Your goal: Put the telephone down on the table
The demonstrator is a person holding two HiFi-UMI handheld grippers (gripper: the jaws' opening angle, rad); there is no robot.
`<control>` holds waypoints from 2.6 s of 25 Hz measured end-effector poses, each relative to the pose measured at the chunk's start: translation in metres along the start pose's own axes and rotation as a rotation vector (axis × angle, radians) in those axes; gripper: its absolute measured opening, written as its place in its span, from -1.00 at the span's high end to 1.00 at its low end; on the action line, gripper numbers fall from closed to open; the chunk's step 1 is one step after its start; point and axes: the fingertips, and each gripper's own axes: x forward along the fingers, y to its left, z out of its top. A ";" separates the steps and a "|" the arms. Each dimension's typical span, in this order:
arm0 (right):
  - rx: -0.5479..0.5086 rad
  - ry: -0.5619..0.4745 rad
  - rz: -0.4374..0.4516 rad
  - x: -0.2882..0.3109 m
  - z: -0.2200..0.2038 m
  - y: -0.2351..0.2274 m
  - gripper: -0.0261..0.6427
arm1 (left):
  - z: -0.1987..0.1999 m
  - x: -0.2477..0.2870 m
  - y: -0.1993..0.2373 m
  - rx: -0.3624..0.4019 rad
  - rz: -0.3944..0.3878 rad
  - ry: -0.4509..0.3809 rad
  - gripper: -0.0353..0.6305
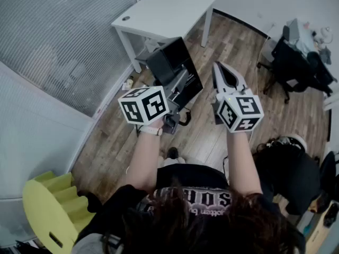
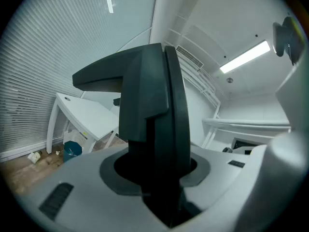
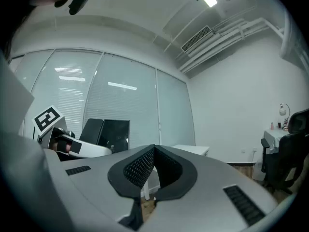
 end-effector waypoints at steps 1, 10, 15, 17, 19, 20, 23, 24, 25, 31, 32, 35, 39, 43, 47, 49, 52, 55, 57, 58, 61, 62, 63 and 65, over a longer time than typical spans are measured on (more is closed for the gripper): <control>0.001 0.000 0.002 0.001 -0.001 0.001 0.84 | 0.000 -0.001 0.001 0.002 0.002 0.000 0.42; 0.006 0.003 0.003 0.006 -0.006 -0.002 0.84 | -0.002 0.002 0.003 0.007 -0.003 0.004 0.41; -0.012 0.005 0.009 0.007 -0.007 0.000 0.83 | -0.005 0.003 0.003 0.004 -0.014 0.011 0.42; -0.013 0.001 0.022 0.009 -0.006 0.001 0.83 | -0.005 0.004 0.005 0.003 -0.016 0.015 0.41; -0.008 0.000 0.032 0.010 -0.007 0.002 0.83 | -0.006 0.005 0.006 0.004 -0.016 0.017 0.41; -0.006 -0.001 0.035 0.010 -0.008 0.001 0.83 | -0.006 0.005 0.007 0.005 -0.016 0.016 0.42; 0.001 0.001 0.037 0.017 -0.010 -0.001 0.83 | -0.004 0.010 0.011 0.003 -0.021 0.019 0.41; 0.003 0.003 0.038 0.021 -0.010 -0.003 0.83 | 0.000 0.013 0.014 0.004 -0.020 0.020 0.41; 0.004 0.006 0.039 0.026 -0.010 -0.004 0.83 | 0.003 0.016 0.018 0.003 -0.020 0.022 0.42; -0.001 0.018 0.056 0.045 -0.010 -0.005 0.83 | 0.010 0.027 0.028 -0.018 -0.053 0.044 0.42; -0.003 0.020 0.060 0.048 -0.010 -0.005 0.83 | 0.012 0.029 0.030 -0.013 -0.054 0.046 0.41; -0.006 0.025 0.074 0.058 -0.012 -0.002 0.83 | 0.016 0.031 0.036 -0.004 -0.068 0.055 0.42; -0.004 0.025 0.096 0.076 -0.013 0.003 0.83 | 0.020 0.037 0.044 0.005 -0.095 0.075 0.42; -0.005 0.024 0.117 0.094 -0.013 0.010 0.83 | 0.027 0.043 0.054 0.014 -0.110 0.084 0.41; -0.001 0.027 0.128 0.115 -0.014 0.016 0.83 | 0.038 0.047 0.069 0.017 -0.117 0.090 0.41; 0.003 0.025 0.129 0.122 -0.014 0.017 0.83 | 0.042 0.048 0.075 0.017 -0.121 0.093 0.41; 0.005 0.020 0.129 0.129 -0.015 0.017 0.83 | 0.044 0.051 0.081 0.019 -0.125 0.095 0.42; 0.008 0.020 0.126 0.136 -0.017 0.014 0.83 | 0.045 0.055 0.085 0.023 -0.131 0.103 0.42; 0.011 0.023 0.123 0.140 -0.017 0.013 0.83 | 0.047 0.057 0.089 0.023 -0.134 0.108 0.42; 0.012 0.025 0.123 0.142 -0.018 0.014 0.83 | 0.048 0.057 0.090 0.023 -0.134 0.109 0.41; 0.016 0.031 0.121 0.147 -0.020 0.015 0.82 | 0.048 0.059 0.095 0.020 -0.133 0.114 0.41; 0.018 0.031 0.121 0.149 -0.021 0.015 0.82 | 0.049 0.059 0.097 0.019 -0.134 0.116 0.42; 0.019 0.031 0.121 0.151 -0.021 0.015 0.82 | 0.049 0.060 0.098 0.018 -0.135 0.118 0.41; 0.023 0.030 0.122 0.155 -0.022 0.014 0.82 | 0.049 0.063 0.102 0.017 -0.136 0.121 0.41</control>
